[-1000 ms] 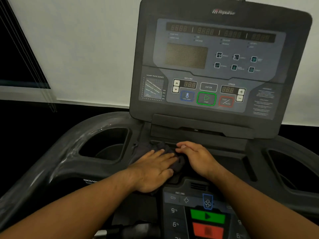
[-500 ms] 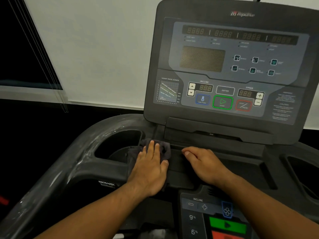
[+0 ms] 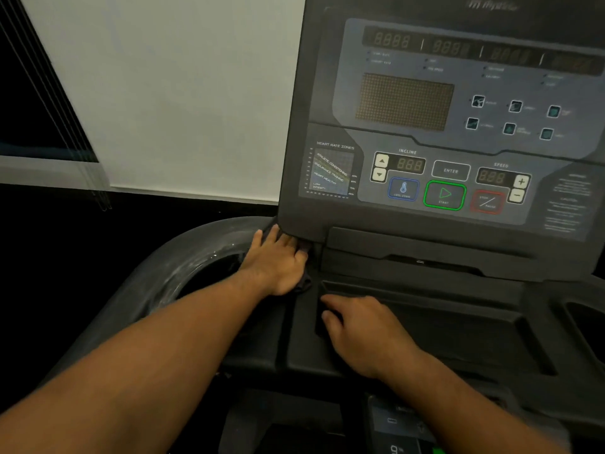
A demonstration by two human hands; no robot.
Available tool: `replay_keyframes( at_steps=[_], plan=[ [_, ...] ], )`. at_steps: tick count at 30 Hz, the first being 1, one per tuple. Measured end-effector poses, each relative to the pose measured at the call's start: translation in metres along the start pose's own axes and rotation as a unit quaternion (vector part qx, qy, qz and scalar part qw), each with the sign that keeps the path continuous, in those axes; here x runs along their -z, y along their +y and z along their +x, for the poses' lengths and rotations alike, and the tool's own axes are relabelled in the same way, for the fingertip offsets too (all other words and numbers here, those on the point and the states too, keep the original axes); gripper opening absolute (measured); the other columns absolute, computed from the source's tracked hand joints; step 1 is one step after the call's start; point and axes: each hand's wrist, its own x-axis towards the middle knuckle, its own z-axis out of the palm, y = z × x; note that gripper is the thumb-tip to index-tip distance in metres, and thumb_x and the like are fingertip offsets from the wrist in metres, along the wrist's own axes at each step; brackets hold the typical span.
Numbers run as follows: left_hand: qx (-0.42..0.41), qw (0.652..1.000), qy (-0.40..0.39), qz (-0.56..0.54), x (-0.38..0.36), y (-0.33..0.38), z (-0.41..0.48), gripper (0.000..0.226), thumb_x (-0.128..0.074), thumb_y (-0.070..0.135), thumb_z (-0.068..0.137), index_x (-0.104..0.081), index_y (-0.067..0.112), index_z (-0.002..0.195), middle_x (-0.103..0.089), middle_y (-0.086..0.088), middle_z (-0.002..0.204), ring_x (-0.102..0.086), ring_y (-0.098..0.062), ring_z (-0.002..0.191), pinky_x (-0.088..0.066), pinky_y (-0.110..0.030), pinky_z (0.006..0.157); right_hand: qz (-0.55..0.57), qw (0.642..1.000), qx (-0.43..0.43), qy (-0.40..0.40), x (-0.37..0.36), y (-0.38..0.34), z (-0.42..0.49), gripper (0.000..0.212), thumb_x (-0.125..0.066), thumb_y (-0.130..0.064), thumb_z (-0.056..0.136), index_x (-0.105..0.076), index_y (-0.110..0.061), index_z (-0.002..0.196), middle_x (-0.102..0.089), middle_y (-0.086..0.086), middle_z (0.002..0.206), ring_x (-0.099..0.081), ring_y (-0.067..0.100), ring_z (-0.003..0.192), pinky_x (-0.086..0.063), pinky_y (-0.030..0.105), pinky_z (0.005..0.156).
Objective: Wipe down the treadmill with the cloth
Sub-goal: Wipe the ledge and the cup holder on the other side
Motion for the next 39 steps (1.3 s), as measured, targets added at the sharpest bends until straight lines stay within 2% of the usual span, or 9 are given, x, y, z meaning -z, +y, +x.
replay_keyframes(
  at_steps=[3,5,11,14,20,29,33,36,39],
  plan=[
    [0.023,1.000,-0.012,0.003,0.009,-0.016,0.018,0.061,-0.017,0.042,0.101,0.001,0.023,0.157,0.002,-0.001,0.165,0.008,-0.024,0.150,0.005,-0.049,0.119,0.013,0.999,0.003,0.041,-0.006,-0.012,0.004,0.040,-0.038,-0.037,0.101,-0.051,-0.026,0.138,-0.059,-0.004,0.135,-0.053,0.016,0.122,-0.042,0.029,0.100],
    [0.042,0.999,-0.022,0.004,0.013,-0.025,0.032,0.063,-0.018,0.045,0.101,0.001,0.022,0.157,0.000,-0.001,0.165,0.006,-0.026,0.150,0.004,-0.051,0.119,0.006,0.997,0.004,0.074,-0.010,-0.019,0.007,0.037,-0.037,-0.037,0.101,-0.055,-0.024,0.132,-0.061,-0.004,0.128,-0.053,0.015,0.117,-0.043,0.027,0.097],
    [0.064,0.997,-0.003,0.038,0.025,-0.063,0.050,0.065,-0.018,0.061,0.095,-0.040,0.019,0.141,-0.041,-0.006,0.148,-0.035,-0.031,0.137,-0.013,-0.058,0.115,-0.008,0.994,0.028,0.105,-0.018,-0.041,0.023,0.036,-0.042,-0.037,0.100,-0.057,-0.018,0.127,-0.058,-0.001,0.126,-0.048,0.016,0.120,-0.038,0.023,0.099],
    [0.103,0.994,0.005,0.027,0.033,-0.091,0.044,0.068,-0.020,0.067,0.094,-0.046,0.020,0.135,-0.049,-0.009,0.141,-0.045,-0.034,0.129,-0.024,-0.053,0.110,-0.026,0.997,0.019,0.073,-0.017,-0.051,0.032,0.038,-0.037,-0.039,0.102,-0.054,-0.018,0.129,-0.055,0.000,0.128,-0.047,0.017,0.119,-0.039,0.026,0.099],
    [0.197,0.980,0.037,0.005,0.037,-0.146,-0.017,0.068,-0.023,0.065,0.096,-0.045,0.013,0.133,-0.050,-0.018,0.135,-0.051,-0.041,0.120,-0.039,-0.048,0.097,-0.029,0.998,0.022,0.047,-0.015,-0.055,0.054,0.037,-0.037,-0.037,0.102,-0.056,-0.015,0.125,-0.057,0.004,0.125,-0.048,0.019,0.116,-0.037,0.027,0.097],
    [0.296,0.954,0.047,0.002,0.027,-0.140,-0.087,0.071,-0.032,0.061,0.096,-0.025,0.013,0.148,-0.038,-0.018,0.143,-0.045,-0.041,0.125,-0.041,-0.050,0.096,-0.037,0.997,0.012,0.067,-0.030,-0.059,0.077,0.037,-0.031,-0.040,0.102,-0.061,-0.021,0.113,-0.063,0.001,0.114,-0.053,0.022,0.106,-0.037,0.038,0.095],
    [0.260,0.965,0.029,0.037,0.035,-0.139,-0.064,0.068,-0.032,0.060,0.097,-0.025,0.015,0.147,-0.039,-0.017,0.140,-0.046,-0.041,0.122,-0.043,-0.050,0.093,-0.038,0.996,0.008,0.079,-0.033,-0.060,0.085,0.038,-0.027,-0.041,0.103,-0.059,-0.022,0.109,-0.061,0.001,0.109,-0.052,0.022,0.102,-0.034,0.036,0.093],
    [0.167,0.983,-0.004,0.074,0.041,-0.140,-0.033,0.059,-0.035,0.055,0.099,-0.026,0.022,0.147,-0.039,-0.016,0.140,-0.046,-0.040,0.122,-0.043,-0.051,0.095,-0.025,0.996,0.007,0.089,-0.037,-0.059,0.087,0.038,-0.026,-0.042,0.103,-0.059,-0.024,0.108,-0.061,0.000,0.107,-0.052,0.021,0.099,-0.035,0.036,0.095],
    [0.075,0.992,-0.029,0.101,0.042,-0.135,0.003,0.064,-0.036,0.059,0.097,-0.025,0.020,0.146,-0.040,-0.015,0.140,-0.046,-0.039,0.121,-0.042,-0.049,0.094,-0.026,0.995,0.006,0.098,-0.039,-0.057,0.089,0.036,-0.028,-0.041,0.102,-0.059,-0.024,0.108,-0.060,0.000,0.105,-0.052,0.021,0.098,-0.035,0.036,0.094]
  ],
)
